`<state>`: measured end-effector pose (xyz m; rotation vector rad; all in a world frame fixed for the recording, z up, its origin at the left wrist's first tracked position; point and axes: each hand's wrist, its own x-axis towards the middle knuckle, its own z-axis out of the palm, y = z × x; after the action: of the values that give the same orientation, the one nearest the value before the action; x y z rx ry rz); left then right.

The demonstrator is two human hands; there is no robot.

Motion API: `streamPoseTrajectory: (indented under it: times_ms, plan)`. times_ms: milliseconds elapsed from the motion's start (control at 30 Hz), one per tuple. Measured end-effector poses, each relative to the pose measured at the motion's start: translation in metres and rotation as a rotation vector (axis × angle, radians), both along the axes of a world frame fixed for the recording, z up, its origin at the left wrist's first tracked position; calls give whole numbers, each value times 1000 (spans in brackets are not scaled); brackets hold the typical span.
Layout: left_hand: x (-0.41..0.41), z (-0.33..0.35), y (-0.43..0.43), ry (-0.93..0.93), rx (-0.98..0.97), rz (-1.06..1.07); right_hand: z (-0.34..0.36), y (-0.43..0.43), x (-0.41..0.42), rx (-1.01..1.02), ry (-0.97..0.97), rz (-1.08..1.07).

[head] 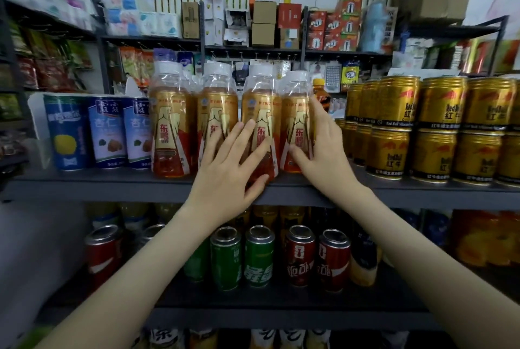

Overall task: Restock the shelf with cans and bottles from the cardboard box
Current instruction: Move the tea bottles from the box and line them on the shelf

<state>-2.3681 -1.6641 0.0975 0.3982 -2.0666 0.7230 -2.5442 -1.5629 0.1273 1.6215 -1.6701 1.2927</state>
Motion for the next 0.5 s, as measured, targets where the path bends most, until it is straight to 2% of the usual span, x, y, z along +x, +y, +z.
streamPoseTrajectory:
  times_ms: [100,167,333,500]
  plan:
    - [25,-23,17,34,78,-30,-17,20,35,-143,73,3]
    - [46,-45,32,87,169,-28,-33,32,63,-157,118,107]
    - [114,-137,80,80,517,90,-104,48,139,171,77,497]
    - [219,-239,136,-31,857,432,-201,36,228,494,96,749]
